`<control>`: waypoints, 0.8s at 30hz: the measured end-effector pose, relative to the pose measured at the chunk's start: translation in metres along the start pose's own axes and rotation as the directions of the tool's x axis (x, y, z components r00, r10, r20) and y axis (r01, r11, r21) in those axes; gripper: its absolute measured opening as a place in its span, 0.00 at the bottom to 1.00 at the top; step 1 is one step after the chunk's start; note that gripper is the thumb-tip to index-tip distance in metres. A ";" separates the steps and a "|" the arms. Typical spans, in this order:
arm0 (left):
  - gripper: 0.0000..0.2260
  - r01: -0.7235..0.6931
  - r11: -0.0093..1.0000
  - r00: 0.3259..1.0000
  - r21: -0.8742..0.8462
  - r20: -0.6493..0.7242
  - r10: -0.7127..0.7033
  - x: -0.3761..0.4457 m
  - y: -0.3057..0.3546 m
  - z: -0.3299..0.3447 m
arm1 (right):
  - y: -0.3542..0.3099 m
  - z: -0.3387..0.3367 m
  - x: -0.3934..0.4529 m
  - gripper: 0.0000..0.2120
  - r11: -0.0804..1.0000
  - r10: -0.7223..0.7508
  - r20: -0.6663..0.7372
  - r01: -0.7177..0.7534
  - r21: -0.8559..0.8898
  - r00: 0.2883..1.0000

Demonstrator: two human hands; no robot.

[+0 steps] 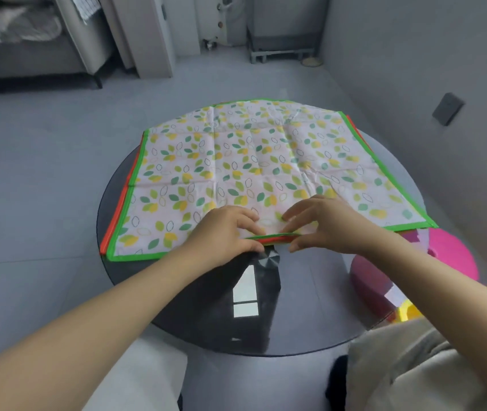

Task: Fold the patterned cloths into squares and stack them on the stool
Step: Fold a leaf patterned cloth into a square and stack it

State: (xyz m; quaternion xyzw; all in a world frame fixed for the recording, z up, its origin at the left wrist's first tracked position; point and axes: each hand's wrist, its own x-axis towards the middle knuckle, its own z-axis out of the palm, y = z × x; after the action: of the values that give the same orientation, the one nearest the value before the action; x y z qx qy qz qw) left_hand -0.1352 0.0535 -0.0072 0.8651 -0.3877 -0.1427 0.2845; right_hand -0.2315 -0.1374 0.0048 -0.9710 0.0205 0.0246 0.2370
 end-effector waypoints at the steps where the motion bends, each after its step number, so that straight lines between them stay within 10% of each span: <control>1: 0.15 0.007 1.000 1.000 0.002 -0.013 -0.007 -0.001 0.001 0.000 | 0.001 0.003 -0.003 0.15 1.000 -0.002 -0.027 0.003 0.000 1.000; 12: 0.10 -0.031 0.999 0.999 0.024 -0.041 0.032 -0.004 0.005 -0.003 | 0.003 0.019 -0.005 0.09 0.996 -0.085 -0.212 0.080 -0.032 0.974; 24: 0.09 0.058 0.996 0.986 0.067 0.150 -0.068 -0.011 0.014 -0.016 | -0.020 0.001 -0.017 0.10 0.999 0.026 0.013 -0.025 -0.045 1.000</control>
State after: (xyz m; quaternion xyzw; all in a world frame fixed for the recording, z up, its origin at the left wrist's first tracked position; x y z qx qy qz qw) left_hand -0.1439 0.0602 0.0141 0.8720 -0.3849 -0.2051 0.2223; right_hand -0.2473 -0.1185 0.0140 -0.9755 0.0308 0.0345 0.2150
